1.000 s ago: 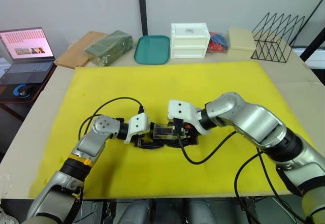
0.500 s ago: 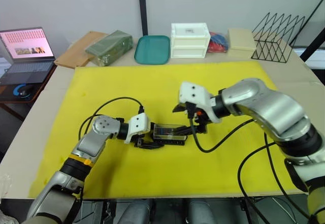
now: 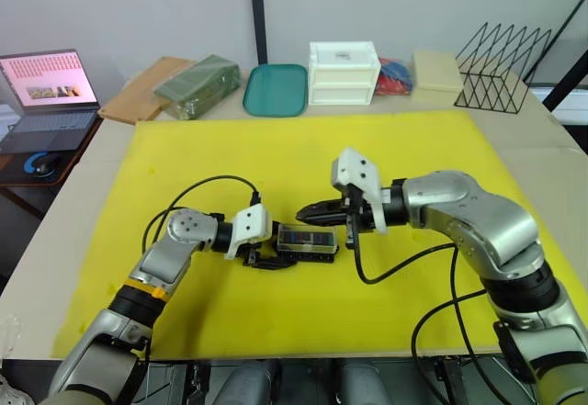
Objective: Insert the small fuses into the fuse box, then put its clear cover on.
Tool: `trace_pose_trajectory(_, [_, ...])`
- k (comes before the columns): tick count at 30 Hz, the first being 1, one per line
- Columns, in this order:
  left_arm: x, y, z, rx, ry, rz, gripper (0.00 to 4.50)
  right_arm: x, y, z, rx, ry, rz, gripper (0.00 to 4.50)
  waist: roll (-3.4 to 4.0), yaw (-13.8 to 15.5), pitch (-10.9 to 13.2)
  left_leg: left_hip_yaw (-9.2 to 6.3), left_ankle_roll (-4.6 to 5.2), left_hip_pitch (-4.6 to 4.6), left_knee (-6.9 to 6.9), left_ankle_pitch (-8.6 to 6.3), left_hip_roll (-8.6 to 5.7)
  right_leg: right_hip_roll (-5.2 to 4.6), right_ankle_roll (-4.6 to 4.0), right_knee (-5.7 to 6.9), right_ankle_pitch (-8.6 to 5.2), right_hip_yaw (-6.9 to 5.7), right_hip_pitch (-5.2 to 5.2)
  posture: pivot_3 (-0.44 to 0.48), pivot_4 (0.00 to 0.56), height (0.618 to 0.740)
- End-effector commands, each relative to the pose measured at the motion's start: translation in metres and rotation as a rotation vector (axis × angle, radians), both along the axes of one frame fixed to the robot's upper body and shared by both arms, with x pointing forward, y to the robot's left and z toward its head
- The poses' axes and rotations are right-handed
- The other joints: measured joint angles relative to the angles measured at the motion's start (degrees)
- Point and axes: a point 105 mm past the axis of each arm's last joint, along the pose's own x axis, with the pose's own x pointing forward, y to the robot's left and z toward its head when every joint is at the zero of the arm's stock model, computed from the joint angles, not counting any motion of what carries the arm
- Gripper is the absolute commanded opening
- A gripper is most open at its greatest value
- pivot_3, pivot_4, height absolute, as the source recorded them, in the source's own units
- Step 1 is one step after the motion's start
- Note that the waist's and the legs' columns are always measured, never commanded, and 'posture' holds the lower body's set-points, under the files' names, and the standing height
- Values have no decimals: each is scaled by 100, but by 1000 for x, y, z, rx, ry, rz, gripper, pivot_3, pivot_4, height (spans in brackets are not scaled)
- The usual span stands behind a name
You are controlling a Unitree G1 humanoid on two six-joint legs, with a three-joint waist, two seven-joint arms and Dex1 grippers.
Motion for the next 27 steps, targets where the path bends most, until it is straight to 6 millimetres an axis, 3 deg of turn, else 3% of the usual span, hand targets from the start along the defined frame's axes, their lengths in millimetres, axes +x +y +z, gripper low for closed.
trace_pose_trajectory(1, [1,2,-2,16,-8,13,2761,0,1,5,49,-29,6,17,0,1,0,-1,0,0,0,0,0,1,0,0,0,0,0,0,150,740])
trace_pose_trajectory(9, [-1,3,-3,16,-7,14,2761,2,4,3,87,-22,-7,17,0,1,0,-1,0,0,0,0,0,0,0,0,0,0,1,0,150,740])
trace_pose_trajectory(11, [-1,3,-3,16,-7,15,2761,3,4,-6,77,5,-16,17,0,2,0,-1,0,0,0,0,0,1,0,0,0,0,1,0,150,740])
trace_pose_trajectory(13, [-1,3,-3,16,-7,15,2761,0,2,-33,-3,76,-19,17,0,3,0,-1,0,0,0,0,0,1,0,0,0,0,1,0,150,740])
trace_pose_trajectory(16, [-1,2,-2,15,-7,17,2761,-10,-6,-89,-196,168,-19,17,5,-7,-4,-1,0,1,0,0,0,1,0,0,0,0,1,0,150,740])
trace_pose_trajectory(18, [-2,3,-2,15,-5,20,2761,-13,-12,-110,-273,188,-36,17,-1,-10,-30,1,0,10,-3,0,0,0,0,-1,0,2,8,0,150,740])
trace_pose_trajectory(22, [-4,5,-5,18,2,26,2761,-13,-12,-109,-275,190,-40,17,-34,-9,-80,-2,1,90,-36,-2,5,5,-1,-27,-1,1,83,0,150,740])
trace_pose_trajectory(27, [-4,5,-6,17,4,32,2761,-12,-14,-114,-311,178,-46,17,-33,-16,-99,-6,8,102,-40,-8,9,11,-1,-44,-2,0,101,0,150,740])
